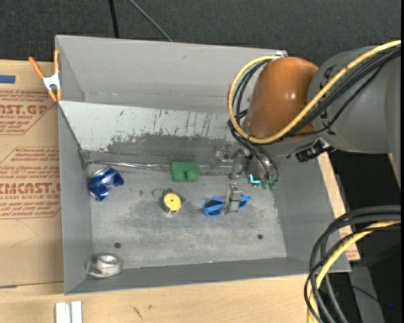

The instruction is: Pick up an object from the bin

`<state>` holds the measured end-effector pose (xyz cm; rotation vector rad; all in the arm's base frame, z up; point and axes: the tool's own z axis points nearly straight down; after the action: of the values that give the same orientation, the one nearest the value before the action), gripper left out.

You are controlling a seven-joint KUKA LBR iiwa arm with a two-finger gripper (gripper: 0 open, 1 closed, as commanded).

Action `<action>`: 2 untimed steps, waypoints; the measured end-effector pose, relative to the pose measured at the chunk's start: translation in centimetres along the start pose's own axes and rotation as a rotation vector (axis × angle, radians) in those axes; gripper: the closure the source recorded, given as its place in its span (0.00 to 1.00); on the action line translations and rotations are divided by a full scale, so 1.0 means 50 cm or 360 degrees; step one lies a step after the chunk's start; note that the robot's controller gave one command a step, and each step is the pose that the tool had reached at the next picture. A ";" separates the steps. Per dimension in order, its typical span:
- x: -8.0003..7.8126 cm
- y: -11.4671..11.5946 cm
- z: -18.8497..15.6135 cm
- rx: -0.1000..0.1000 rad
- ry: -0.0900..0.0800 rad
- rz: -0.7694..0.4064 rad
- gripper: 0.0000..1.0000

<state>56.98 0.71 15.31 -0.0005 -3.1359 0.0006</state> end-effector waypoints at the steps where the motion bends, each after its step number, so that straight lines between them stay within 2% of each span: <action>1: 0.024 -0.065 0.176 0.0001 0.0000 -0.0073 0.00; 2: 0.022 -0.063 0.175 0.0001 -0.0006 -0.0073 0.00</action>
Offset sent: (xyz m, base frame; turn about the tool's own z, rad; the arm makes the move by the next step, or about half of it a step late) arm -0.0104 -0.0312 -0.0831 -0.0481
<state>55.83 -2.47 6.57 0.0716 -3.1389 0.0011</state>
